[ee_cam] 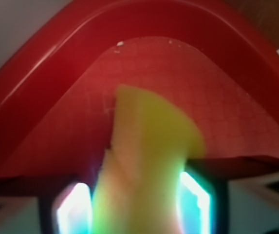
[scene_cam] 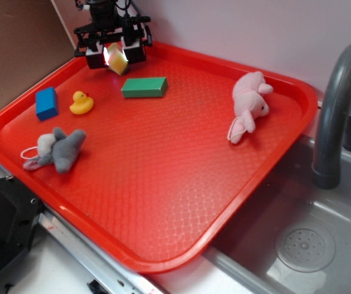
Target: Grab the green sponge.
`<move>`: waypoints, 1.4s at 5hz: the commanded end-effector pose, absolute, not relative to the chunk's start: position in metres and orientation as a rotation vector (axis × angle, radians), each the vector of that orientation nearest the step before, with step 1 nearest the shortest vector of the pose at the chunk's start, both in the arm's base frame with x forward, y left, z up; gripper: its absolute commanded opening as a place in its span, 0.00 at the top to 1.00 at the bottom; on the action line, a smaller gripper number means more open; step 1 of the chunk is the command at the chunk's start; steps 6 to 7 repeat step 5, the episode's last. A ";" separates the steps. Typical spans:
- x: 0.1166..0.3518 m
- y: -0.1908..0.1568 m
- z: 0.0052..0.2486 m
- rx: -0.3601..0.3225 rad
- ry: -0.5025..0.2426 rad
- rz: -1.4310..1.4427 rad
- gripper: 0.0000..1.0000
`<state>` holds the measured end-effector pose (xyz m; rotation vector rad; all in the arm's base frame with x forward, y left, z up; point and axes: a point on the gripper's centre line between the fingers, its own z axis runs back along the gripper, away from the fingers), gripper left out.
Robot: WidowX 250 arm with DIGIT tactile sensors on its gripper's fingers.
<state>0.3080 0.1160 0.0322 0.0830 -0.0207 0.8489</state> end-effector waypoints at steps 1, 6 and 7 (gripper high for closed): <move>0.285 0.073 0.144 0.153 0.020 0.411 1.00; 0.217 -0.006 0.220 0.106 -0.028 -0.316 1.00; 0.217 -0.006 0.220 0.106 -0.028 -0.316 1.00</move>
